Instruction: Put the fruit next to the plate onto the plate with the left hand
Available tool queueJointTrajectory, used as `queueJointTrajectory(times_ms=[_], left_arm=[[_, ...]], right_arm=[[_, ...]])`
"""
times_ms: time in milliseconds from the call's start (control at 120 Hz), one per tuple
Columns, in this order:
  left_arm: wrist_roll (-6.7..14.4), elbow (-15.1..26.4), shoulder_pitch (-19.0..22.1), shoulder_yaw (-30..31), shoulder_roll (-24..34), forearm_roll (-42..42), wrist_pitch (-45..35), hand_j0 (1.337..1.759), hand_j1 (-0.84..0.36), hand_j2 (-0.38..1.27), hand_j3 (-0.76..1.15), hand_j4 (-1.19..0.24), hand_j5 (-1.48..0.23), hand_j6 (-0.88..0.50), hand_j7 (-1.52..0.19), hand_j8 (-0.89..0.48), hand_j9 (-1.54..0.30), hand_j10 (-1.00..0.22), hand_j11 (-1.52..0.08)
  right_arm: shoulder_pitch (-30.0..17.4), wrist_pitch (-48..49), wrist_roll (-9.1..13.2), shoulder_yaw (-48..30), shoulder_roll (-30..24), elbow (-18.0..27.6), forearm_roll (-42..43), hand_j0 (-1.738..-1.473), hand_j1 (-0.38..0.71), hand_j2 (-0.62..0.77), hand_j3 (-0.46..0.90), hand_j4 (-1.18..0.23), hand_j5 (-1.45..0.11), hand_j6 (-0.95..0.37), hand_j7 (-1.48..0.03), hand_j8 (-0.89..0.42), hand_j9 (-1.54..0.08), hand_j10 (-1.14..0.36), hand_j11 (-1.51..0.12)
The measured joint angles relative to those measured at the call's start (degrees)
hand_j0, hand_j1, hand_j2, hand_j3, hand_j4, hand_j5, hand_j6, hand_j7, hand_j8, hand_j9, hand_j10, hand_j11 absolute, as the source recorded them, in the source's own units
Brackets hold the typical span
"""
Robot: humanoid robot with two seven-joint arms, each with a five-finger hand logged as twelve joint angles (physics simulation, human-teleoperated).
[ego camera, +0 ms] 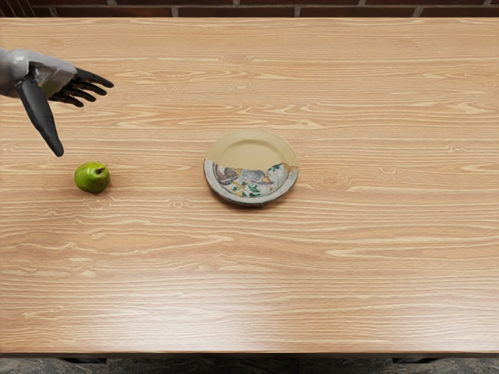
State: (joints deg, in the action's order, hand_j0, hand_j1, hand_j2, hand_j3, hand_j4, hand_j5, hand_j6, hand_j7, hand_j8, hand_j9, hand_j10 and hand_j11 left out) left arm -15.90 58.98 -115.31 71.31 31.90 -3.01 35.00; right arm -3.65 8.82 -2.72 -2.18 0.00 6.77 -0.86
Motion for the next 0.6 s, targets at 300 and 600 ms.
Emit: queueJointTrajectory(times_ms=[300,600], left_arm=[[-0.1,-2.1,1.6,-0.1,-4.1,0.2,0.0,1.658,0.33,0.00,0.00,-0.02,-0.03,-0.02,-0.03,-0.02,-0.03,-0.02,-0.03],[-0.1,-6.6,3.7,0.5,-9.0,-0.1,0.0,1.658,0.33,0.00,0.00,-0.02,-0.02,-0.02,-0.02,-0.02,-0.02,-0.02,-0.02]], right_arm=[[-0.3,0.0,0.3,1.8,0.0,0.1,0.0,-1.658,-0.33,0.00,0.00,-0.02,-0.02,-0.02,-0.02,-0.02,-0.02,-0.02,-0.02],[-0.3,0.0,0.3,1.9,0.0,0.1,0.0,-1.658,-0.33,0.00,0.00,-0.02,-0.02,-0.02,-0.02,-0.02,-0.02,-0.02,-0.02]])
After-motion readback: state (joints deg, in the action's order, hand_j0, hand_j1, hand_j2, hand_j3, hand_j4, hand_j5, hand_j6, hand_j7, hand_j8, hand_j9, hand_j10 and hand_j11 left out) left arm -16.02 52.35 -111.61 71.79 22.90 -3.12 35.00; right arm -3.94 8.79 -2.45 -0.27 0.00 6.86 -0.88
